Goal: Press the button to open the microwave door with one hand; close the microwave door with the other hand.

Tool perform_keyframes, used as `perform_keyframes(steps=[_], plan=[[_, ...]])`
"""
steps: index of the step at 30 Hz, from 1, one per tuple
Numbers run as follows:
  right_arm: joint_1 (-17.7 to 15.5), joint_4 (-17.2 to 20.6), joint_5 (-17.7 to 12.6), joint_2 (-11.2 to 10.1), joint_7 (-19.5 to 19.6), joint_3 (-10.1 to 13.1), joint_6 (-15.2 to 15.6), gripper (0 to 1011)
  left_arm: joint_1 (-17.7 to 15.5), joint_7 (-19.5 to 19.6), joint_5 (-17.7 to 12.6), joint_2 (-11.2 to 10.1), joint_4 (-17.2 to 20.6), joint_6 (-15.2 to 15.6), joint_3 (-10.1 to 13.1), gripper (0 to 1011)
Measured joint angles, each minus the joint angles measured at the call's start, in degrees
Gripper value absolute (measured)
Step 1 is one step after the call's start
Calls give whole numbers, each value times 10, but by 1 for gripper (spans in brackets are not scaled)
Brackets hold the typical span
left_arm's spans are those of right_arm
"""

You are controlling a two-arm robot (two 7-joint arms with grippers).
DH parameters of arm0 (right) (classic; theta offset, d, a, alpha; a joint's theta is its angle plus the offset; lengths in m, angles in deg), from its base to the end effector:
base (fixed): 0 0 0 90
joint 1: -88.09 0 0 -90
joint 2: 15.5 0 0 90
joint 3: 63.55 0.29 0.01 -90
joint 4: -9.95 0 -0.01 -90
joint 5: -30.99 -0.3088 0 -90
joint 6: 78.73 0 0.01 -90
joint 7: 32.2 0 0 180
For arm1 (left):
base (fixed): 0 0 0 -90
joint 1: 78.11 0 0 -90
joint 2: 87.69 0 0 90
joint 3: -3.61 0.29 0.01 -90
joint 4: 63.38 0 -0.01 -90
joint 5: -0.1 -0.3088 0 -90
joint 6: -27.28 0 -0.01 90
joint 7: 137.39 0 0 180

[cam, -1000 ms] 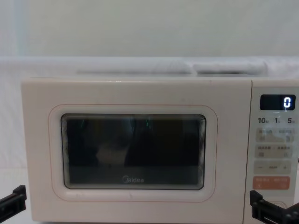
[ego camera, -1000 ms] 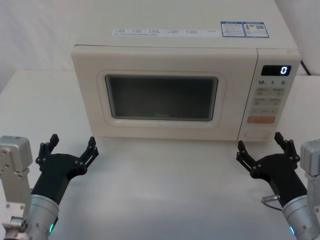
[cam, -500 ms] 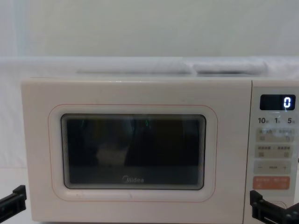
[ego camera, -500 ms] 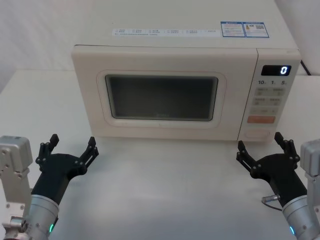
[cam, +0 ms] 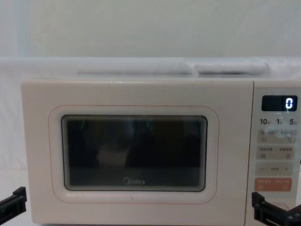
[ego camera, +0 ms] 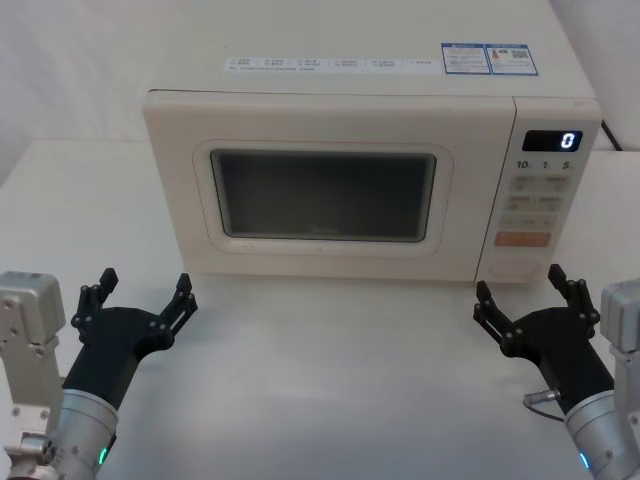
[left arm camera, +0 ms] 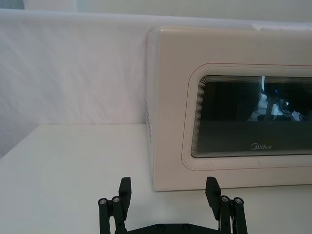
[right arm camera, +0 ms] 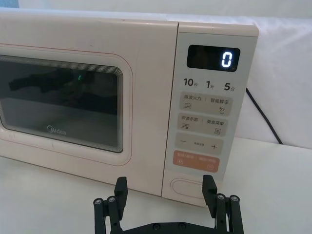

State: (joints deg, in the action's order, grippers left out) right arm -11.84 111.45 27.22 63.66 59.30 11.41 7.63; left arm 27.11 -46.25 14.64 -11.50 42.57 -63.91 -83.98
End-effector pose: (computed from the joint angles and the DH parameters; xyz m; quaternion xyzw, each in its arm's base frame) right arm 0.2658 0.0383 -0.2975 -0.0015 -0.0413 -0.6058 0.7946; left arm 0.2529 0.0376 -0.2853 -0.0173 0.0064 0.6616 0.7496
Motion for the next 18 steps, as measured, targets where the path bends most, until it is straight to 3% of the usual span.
perform_keyframes(steps=[7, 18], plan=[[0, 0, 0, 0, 0, 0, 0, 863, 0, 0, 0, 0, 0, 0, 0, 1001], [0, 0, 0, 0, 0, 0, 0, 542, 0, 0, 0, 0, 0, 0, 0, 1001]])
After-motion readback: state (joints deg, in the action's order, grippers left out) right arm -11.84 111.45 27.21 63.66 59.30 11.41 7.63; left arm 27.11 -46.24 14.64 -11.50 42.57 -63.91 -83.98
